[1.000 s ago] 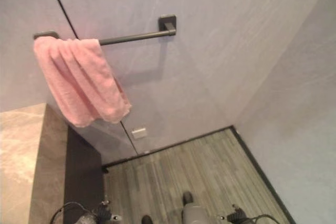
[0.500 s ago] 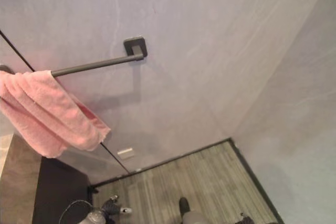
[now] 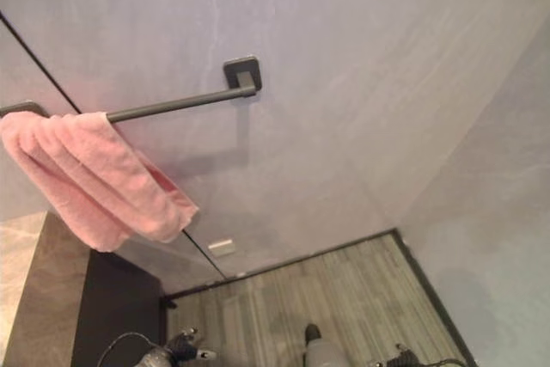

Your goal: Put brush and paste in cup on sink, flatten towel.

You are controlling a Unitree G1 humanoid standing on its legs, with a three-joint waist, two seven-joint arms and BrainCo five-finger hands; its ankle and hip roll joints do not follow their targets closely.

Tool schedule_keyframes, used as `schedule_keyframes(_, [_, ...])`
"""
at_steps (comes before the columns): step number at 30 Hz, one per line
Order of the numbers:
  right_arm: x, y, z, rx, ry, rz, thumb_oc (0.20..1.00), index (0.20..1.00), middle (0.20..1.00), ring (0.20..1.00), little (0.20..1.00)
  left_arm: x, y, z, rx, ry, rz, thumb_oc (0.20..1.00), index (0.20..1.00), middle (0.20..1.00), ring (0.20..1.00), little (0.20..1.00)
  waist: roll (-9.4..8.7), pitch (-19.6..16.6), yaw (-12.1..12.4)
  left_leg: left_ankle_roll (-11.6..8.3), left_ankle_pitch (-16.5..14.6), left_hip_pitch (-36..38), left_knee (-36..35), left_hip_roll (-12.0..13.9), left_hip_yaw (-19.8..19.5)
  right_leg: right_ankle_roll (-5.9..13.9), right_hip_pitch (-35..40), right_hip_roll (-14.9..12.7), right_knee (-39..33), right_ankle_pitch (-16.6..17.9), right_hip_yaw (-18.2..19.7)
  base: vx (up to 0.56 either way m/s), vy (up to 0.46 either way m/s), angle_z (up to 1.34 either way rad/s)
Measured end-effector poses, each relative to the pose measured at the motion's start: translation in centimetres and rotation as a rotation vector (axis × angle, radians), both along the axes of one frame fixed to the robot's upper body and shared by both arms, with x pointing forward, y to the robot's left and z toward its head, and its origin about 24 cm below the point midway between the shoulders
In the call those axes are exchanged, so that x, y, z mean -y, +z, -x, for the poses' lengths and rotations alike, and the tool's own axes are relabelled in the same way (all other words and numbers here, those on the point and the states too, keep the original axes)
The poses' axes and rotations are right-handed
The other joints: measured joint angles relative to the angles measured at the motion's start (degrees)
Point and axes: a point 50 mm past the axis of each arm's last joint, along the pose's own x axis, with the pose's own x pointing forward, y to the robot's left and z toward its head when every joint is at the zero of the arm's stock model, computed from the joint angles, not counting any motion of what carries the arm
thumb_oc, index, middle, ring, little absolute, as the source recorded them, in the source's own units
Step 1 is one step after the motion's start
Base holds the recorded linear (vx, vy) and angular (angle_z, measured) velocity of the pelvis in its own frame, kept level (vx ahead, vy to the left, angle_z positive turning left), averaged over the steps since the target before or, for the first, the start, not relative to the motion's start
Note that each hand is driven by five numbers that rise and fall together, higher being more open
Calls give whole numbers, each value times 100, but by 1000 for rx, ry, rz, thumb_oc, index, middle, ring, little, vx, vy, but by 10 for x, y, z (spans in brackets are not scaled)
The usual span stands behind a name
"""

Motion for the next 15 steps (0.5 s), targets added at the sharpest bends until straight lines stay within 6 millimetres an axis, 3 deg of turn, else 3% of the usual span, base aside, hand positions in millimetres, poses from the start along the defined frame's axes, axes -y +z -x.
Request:
schedule_keyframes(2, [1,0,2,-8,-5,4,1000,1000,1000,1000,1000,0,1,-4,13,-1,2,1000,1000,1000,1000,1000,25,21,1,-15,34,-77,52,60,-137,-36,-80,77,251,-182,-102,66,-209,30])
schedule_keyframes(3, [1,0,4,-9,-13,1,1000,1000,1000,1000,1000,-4,2,-3,13,10,-3,1000,1000,1000,1000,1000,-15,38,1,-186,104,-223,300,63,-196,-95,-136,88,372,-279,-121,43,-205,52])
schedule_keyframes(4, [0,-1,6,-12,-21,-7,1000,1000,1000,1000,1000,-12,5,-9,28,29,-18,1000,1000,1000,1000,1000,-172,121,-6,-276,106,-536,875,43,-308,-144,-148,46,479,-346,-80,-12,-49,65])
schedule_keyframes(6, [6,-2,17,-48,-41,10,1000,1000,1000,1000,1000,-24,8,-9,22,54,-49,1000,1000,1000,1000,1000,-367,182,32,-431,354,-934,1679,52,-534,-260,131,-16,100,-283,-62,-15,-66,42])
schedule_keyframes(8, [23,4,22,-64,-49,59,1000,1000,1000,1000,1000,-32,6,2,-6,81,-67,1000,1000,1000,1000,1000,-414,271,222,-588,566,-1181,2227,-40,-1121,-405,364,22,-114,-245,-59,59,26,0])
schedule_keyframes(9, [29,6,20,-67,-54,76,1000,1000,1000,1000,1000,-34,5,7,-25,92,-72,1000,1000,1000,1000,1000,-395,289,240,-590,541,-1268,2281,-10,-1192,-408,443,-20,-194,-228,-47,149,162,20])
schedule_keyframes(11, [36,10,19,-63,-61,97,1000,1000,1000,1000,1000,-37,5,10,-33,104,-78,1000,1000,1000,1000,1000,-350,270,162,-586,584,-1310,1504,245,-809,-316,653,-26,-589,-175,-205,123,189,40])
schedule_keyframes(12, [37,10,22,-56,-93,91,1000,1000,1000,1000,1000,-44,7,10,-29,128,-91,1000,1000,1000,1000,1000,-403,297,197,-529,783,-1230,395,559,-460,-351,758,15,-831,-131,-280,101,215,32])
schedule_keyframes(13, [37,11,14,-31,-94,90,1000,1000,1000,1000,1000,-47,8,7,-21,121,-101,1000,1000,1000,1000,1000,-404,312,196,-573,818,-1239,171,627,-541,-227,770,32,-846,11,-205,132,310,-15])
schedule_keyframes(15, [42,19,-10,38,-78,103,1000,1000,1000,1000,1000,-45,4,21,-51,121,-96,1000,1000,1000,1000,1000,-354,311,228,-621,847,-1172,83,717,-905,-223,745,167,-918,70,134,55,206,-73])
